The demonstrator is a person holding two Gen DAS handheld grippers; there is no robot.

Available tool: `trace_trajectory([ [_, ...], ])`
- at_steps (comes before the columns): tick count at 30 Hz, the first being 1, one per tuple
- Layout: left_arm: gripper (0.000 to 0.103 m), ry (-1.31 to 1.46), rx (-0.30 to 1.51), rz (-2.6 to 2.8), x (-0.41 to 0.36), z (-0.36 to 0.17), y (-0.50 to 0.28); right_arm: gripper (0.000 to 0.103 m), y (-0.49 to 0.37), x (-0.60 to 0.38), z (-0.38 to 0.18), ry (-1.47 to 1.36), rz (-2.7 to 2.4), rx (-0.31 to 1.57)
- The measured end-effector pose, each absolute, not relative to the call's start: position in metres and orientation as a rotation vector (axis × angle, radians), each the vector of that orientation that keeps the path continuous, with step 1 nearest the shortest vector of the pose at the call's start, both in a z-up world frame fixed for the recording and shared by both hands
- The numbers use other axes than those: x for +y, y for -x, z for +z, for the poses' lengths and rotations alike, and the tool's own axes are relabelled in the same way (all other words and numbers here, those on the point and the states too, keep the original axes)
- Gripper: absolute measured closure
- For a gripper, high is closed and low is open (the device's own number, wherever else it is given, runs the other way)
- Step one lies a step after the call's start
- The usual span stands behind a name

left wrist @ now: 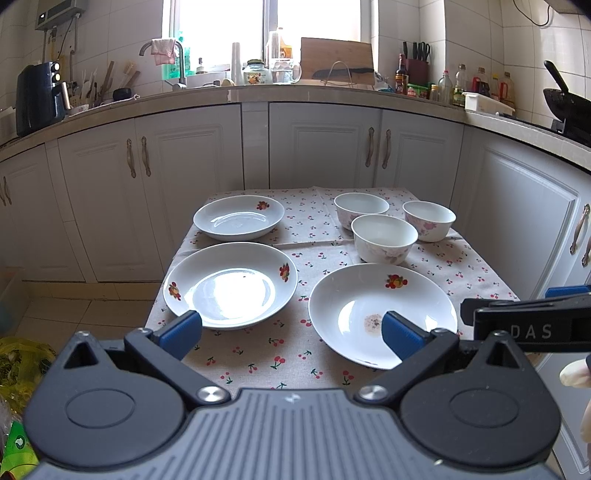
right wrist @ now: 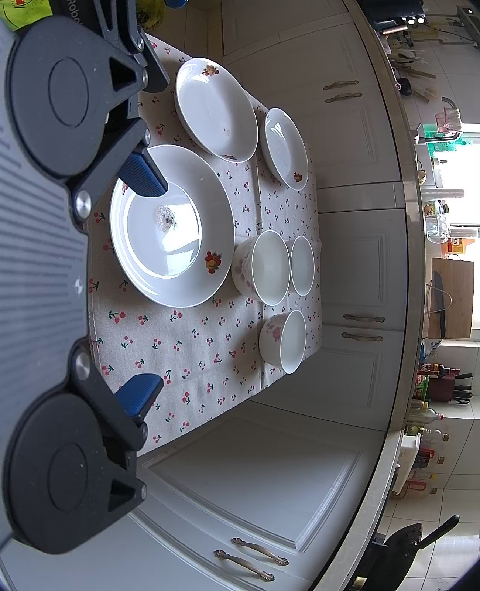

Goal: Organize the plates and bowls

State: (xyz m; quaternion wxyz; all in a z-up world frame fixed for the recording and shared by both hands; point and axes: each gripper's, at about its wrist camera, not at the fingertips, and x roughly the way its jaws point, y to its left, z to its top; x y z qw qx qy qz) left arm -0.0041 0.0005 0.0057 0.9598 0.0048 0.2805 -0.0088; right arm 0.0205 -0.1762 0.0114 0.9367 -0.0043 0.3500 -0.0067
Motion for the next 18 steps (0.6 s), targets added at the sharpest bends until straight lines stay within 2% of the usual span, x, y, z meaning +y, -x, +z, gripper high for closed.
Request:
trace_trajectory([
  [18, 0.001, -0.008, 0.569, -0.018, 0.0005, 0.0062, 0.0042, 0.000, -0.0205, -0.1754, 0.0119, 0.011, -0.018, 0.715],
])
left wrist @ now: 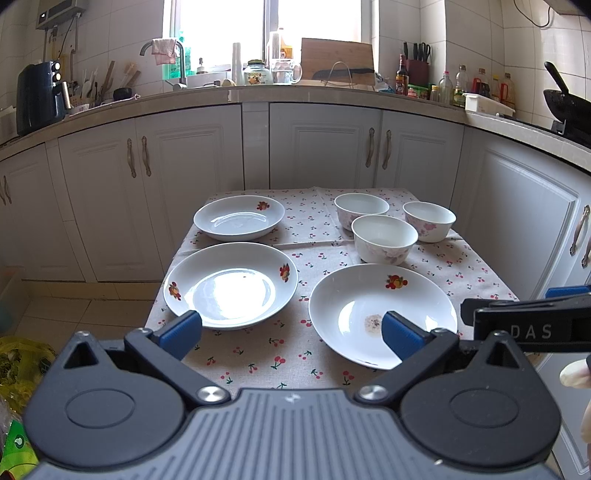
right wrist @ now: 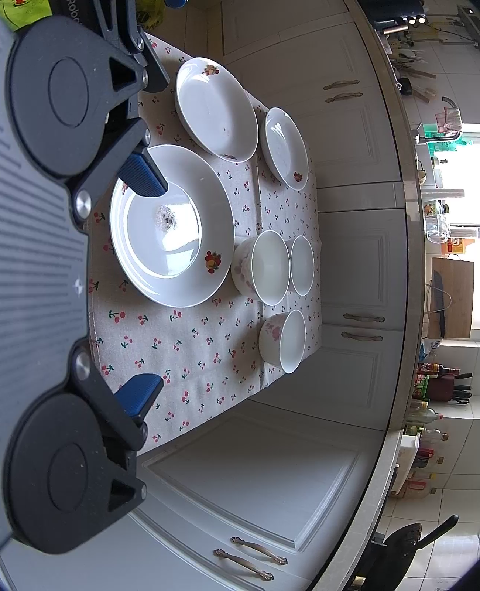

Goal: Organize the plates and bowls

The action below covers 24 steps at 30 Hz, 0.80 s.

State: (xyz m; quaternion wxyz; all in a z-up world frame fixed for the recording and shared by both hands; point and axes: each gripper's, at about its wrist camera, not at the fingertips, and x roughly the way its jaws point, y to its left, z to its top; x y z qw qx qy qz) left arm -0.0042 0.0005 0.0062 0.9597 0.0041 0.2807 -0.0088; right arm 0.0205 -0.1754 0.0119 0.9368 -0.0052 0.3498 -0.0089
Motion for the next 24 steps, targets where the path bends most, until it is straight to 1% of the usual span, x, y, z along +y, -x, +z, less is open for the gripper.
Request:
trace_trajectory([
  [24, 0.001, -0.007, 0.568, -0.018, 0.0022, 0.0073, 0.0032, 0.000, -0.0233, -0.1762, 0.0129, 0.016, -0.021, 0.713],
])
